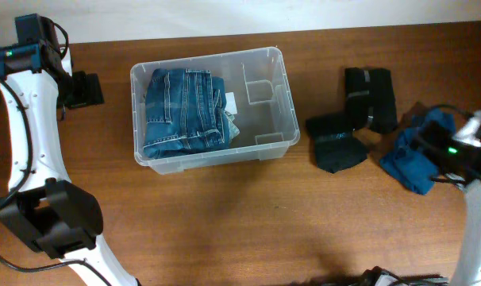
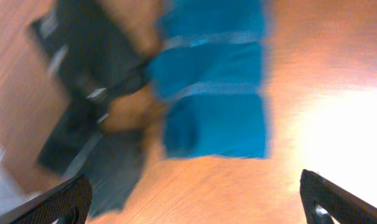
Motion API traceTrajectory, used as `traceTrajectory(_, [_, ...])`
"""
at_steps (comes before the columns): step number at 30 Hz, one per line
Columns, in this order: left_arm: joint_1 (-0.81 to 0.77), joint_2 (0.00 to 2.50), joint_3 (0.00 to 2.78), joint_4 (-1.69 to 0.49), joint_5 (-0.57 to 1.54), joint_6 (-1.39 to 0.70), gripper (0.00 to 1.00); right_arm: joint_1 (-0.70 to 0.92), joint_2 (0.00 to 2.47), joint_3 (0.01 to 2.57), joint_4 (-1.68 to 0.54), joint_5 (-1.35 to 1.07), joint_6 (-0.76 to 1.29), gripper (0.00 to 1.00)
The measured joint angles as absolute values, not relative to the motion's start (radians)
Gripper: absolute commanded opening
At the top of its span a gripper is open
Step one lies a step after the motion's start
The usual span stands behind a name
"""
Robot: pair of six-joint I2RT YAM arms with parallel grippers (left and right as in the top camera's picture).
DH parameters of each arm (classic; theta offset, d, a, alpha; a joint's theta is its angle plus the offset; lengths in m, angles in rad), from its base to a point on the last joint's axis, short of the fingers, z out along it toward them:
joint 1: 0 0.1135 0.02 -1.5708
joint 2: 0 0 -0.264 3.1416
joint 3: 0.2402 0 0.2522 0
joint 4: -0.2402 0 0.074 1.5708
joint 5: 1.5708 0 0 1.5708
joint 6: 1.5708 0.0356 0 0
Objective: Pack container
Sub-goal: 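Reach the right gripper to the blue taped bundle and grasp it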
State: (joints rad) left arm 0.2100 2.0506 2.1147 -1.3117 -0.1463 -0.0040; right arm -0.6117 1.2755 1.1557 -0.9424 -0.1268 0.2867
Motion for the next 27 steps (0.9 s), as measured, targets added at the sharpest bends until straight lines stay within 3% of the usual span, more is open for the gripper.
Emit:
traceTrajectory(5, [0.210,2.051,2.115,-1.311,-0.146,-0.004,0.99,-0.784,1.345,1.158,-0.900,-0.183,0.259,0.98])
traceTrajectory(13, [0.210,2.051,2.115,-1.312,-0.146,-0.004,0.99,-0.900,1.621,1.162,-0.810,-0.398,0.147,0.96])
traceTrajectory(20, [0.210,2.051,2.115,-1.311,-0.146,-0.004,0.99,-0.917,1.776,1.162,-0.783,-0.581,0.023,0.94])
traceTrajectory(27, [0.210,2.051,2.115,-1.311,-0.146,-0.004,0.99,-0.917,1.825,1.162,-0.780,-0.631,-0.014,0.86])
